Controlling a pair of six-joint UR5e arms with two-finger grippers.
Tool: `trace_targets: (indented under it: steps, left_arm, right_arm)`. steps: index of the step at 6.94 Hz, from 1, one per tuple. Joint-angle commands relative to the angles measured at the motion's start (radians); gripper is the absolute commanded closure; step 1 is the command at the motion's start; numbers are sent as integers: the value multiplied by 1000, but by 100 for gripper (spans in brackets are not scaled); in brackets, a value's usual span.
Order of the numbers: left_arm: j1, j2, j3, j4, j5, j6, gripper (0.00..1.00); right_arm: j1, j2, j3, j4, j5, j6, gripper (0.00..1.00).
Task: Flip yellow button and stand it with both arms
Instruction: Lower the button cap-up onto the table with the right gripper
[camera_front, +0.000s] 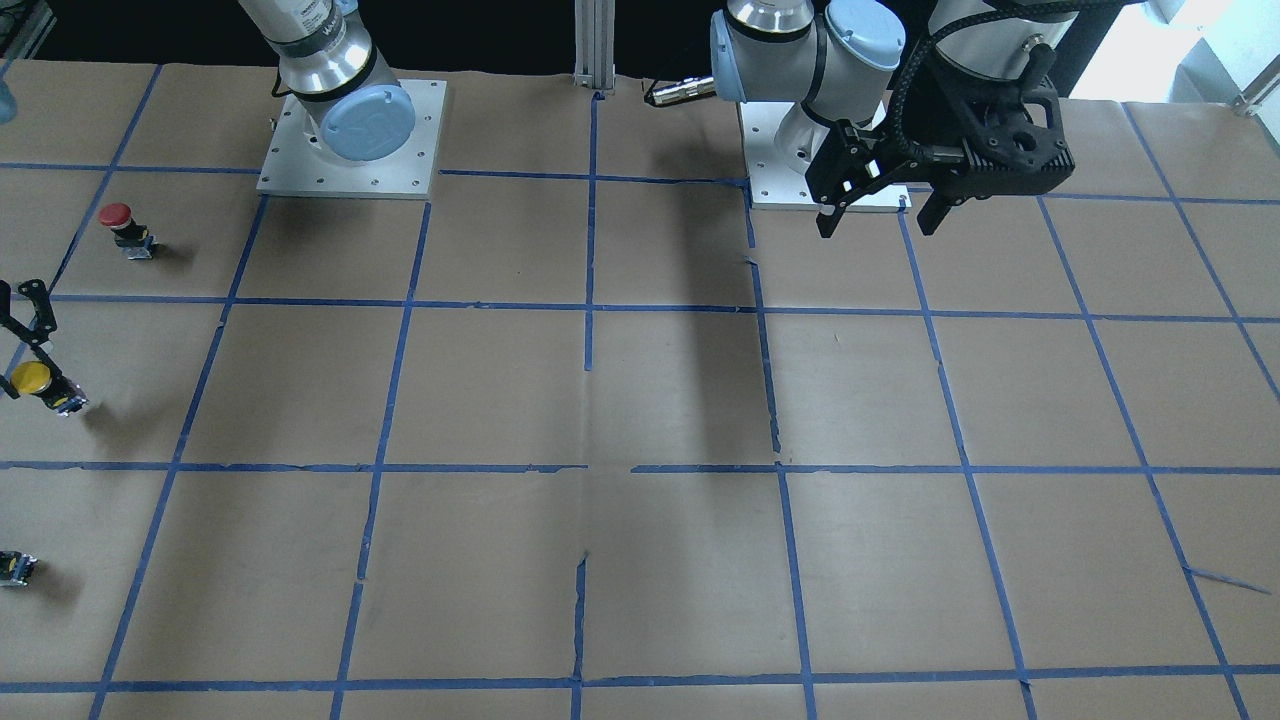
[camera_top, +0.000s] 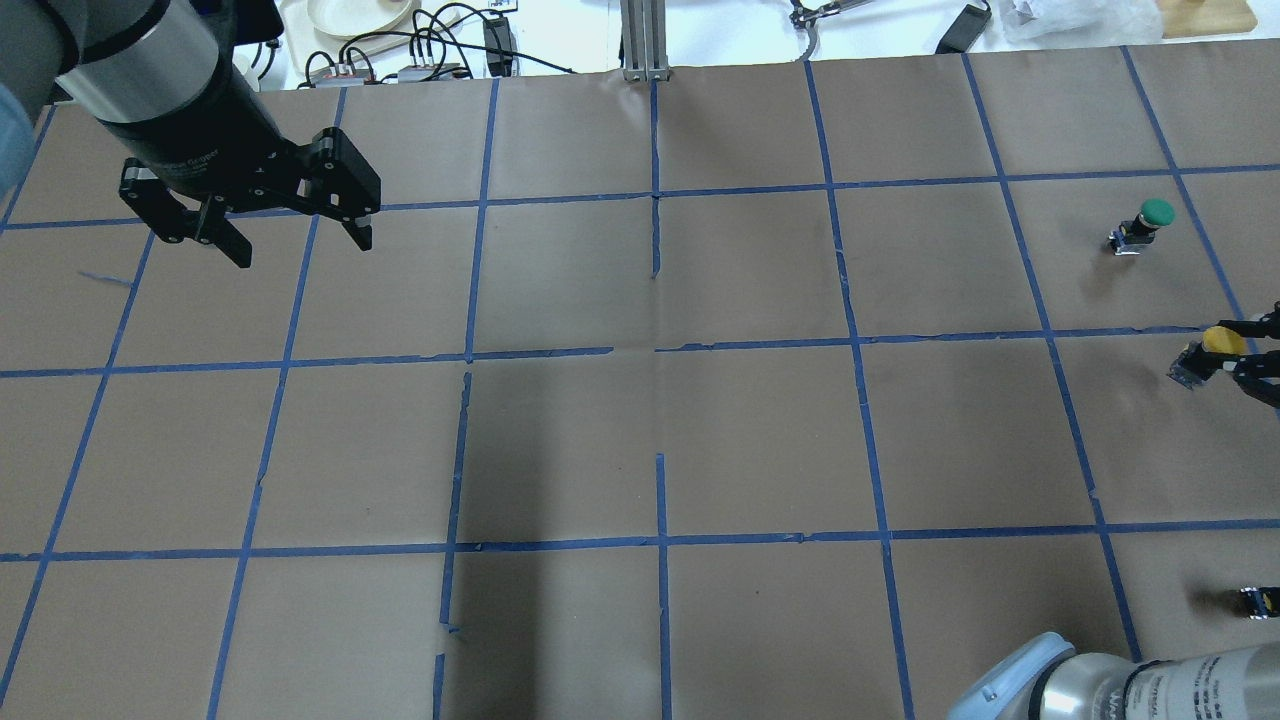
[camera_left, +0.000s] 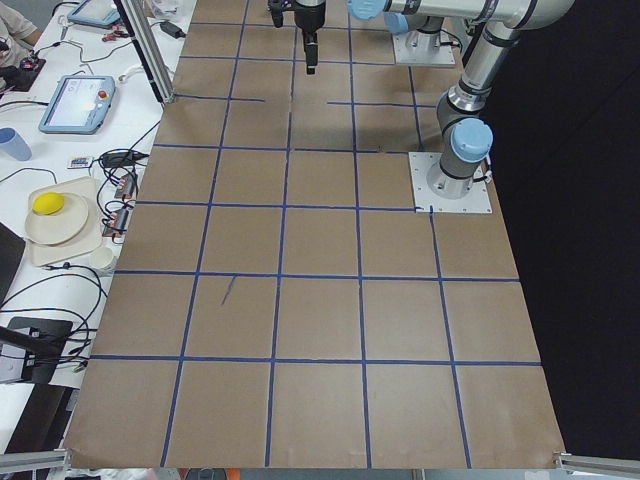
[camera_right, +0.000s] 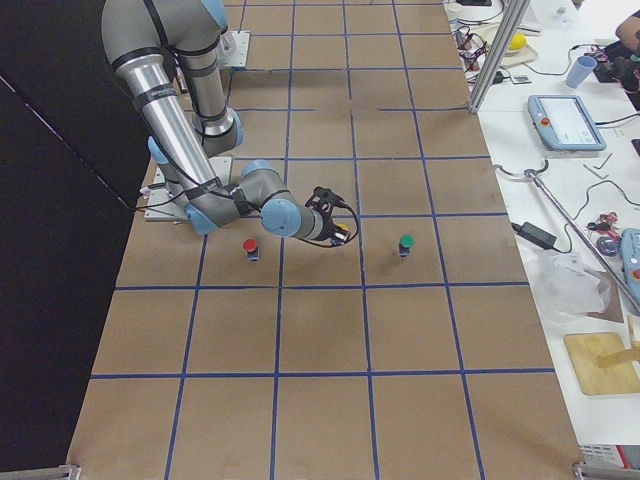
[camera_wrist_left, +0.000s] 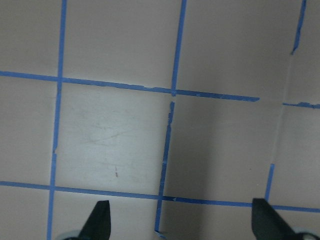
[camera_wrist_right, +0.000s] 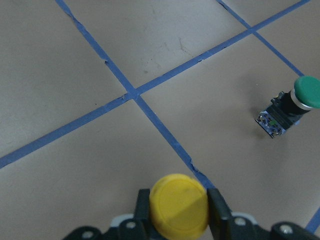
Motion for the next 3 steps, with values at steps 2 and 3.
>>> trace_targets:
  steps: [2, 3]
  left_arm:
    - [11, -4, -5, 0, -46, 47, 0]
    - [10, -5, -9, -3, -45, 49, 0]
  right_arm:
    - [-18, 23, 5, 11, 40, -9, 84]
    - [-18, 25, 7, 13, 39, -9, 84]
